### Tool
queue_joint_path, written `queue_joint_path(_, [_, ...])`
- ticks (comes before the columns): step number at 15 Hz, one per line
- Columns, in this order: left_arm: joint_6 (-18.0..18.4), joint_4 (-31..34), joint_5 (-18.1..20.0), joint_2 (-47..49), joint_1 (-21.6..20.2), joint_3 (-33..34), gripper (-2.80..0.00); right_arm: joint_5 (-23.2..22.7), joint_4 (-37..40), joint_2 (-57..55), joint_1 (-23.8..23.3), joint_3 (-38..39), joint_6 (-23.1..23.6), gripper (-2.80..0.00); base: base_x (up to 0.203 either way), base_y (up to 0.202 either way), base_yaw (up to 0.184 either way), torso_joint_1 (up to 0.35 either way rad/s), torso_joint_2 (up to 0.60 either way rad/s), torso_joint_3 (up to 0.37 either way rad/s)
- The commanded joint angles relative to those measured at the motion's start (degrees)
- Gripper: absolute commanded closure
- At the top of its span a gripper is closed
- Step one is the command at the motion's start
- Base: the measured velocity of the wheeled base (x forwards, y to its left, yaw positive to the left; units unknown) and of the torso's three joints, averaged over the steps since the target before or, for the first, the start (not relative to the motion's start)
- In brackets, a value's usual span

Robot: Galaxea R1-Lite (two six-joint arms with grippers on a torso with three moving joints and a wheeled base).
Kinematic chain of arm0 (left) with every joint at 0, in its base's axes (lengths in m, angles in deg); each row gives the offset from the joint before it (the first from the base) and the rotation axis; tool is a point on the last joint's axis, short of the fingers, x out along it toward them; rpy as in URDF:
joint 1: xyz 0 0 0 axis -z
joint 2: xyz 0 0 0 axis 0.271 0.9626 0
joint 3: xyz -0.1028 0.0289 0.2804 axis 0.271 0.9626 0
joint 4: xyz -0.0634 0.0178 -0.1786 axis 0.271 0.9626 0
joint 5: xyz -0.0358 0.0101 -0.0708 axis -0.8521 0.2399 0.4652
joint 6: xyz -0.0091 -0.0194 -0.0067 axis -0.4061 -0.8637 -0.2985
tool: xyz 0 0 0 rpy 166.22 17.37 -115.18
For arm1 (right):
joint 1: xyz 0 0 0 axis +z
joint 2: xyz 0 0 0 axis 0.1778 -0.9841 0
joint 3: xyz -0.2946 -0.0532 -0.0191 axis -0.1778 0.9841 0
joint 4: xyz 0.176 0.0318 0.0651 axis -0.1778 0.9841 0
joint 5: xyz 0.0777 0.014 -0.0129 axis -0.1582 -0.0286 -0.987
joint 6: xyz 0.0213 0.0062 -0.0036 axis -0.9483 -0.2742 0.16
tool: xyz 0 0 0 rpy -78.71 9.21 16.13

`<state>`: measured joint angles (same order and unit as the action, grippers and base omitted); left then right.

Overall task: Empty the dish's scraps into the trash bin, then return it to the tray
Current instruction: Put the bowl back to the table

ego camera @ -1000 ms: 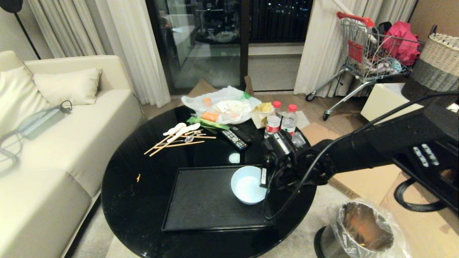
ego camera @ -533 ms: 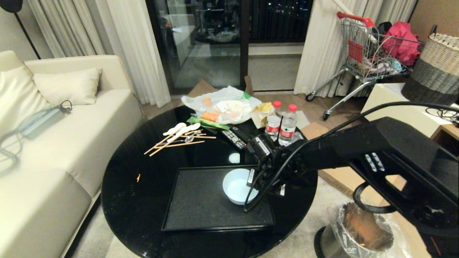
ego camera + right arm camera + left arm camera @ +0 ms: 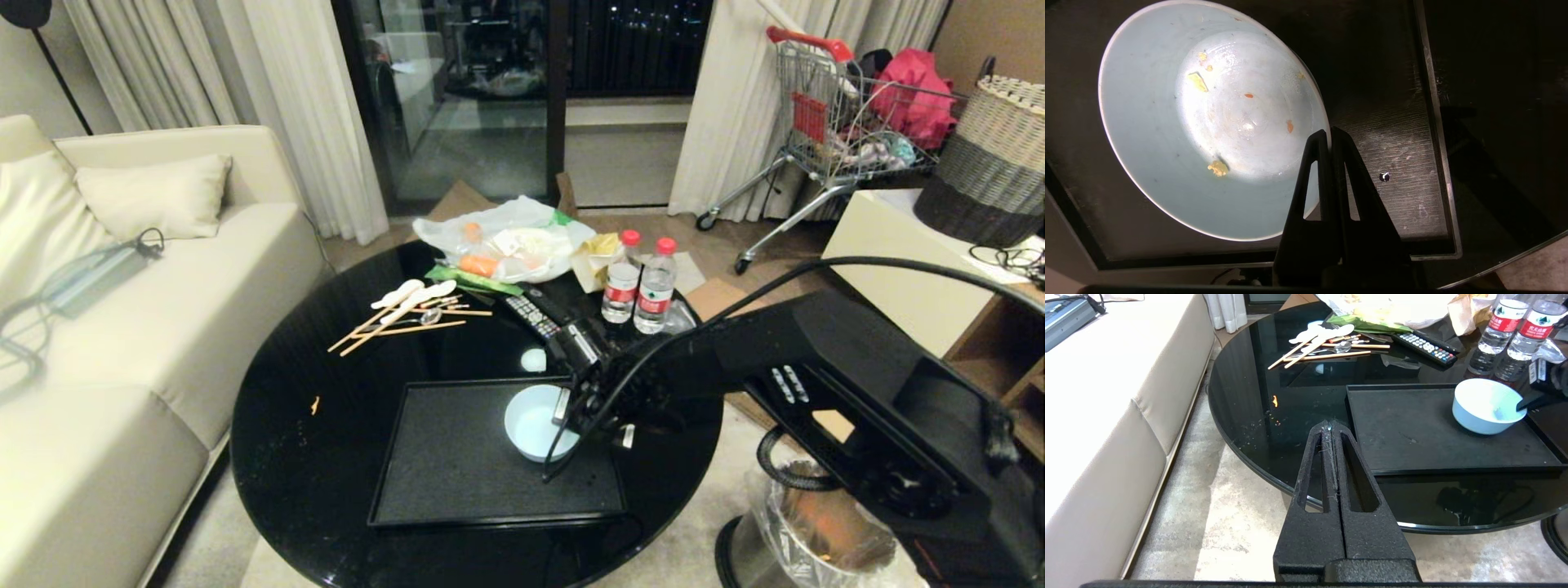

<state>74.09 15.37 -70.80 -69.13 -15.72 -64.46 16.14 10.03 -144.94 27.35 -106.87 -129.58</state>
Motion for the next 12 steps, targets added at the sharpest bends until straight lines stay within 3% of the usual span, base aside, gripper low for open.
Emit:
queue_joint_path(1, [0.0, 0.0, 0.0, 0.0, 0.0, 0.0, 0.0, 0.1, 0.2, -0.4, 0.0, -0.2, -0.4, 0.0, 0.0, 0.0, 0.0, 0.0, 0.0, 0.0])
queue_joint_path(6, [0.0, 0.0, 0.0, 0.0, 0.0, 0.0, 0.0, 0.0, 0.6, -0.1, 0.0, 0.0, -0.4, 0.0, 0.0, 0.0, 0.0, 0.0, 0.0, 0.0])
queue_joint_path(7, [0.0, 0.0, 0.0, 0.0, 0.0, 0.0, 0.0, 0.0, 0.6, -0.2, 0.0, 0.1, -0.4, -1.49, 0.0, 0.0, 0.0, 0.0, 0.0, 0.0])
queue_joint_path(8, [0.0, 0.0, 0.0, 0.0, 0.0, 0.0, 0.0, 0.0, 0.6, -0.1, 0.0, 0.0, -0.4, -2.8, 0.0, 0.0, 0.0, 0.0, 0.0, 0.0])
queue_joint_path(12, [0.0, 0.0, 0.0, 0.0, 0.0, 0.0, 0.0, 0.9, 0.5, -0.2, 0.0, 0.2, -0.3, -2.8, 0.0, 0.0, 0.0, 0.0, 0.0, 0.0])
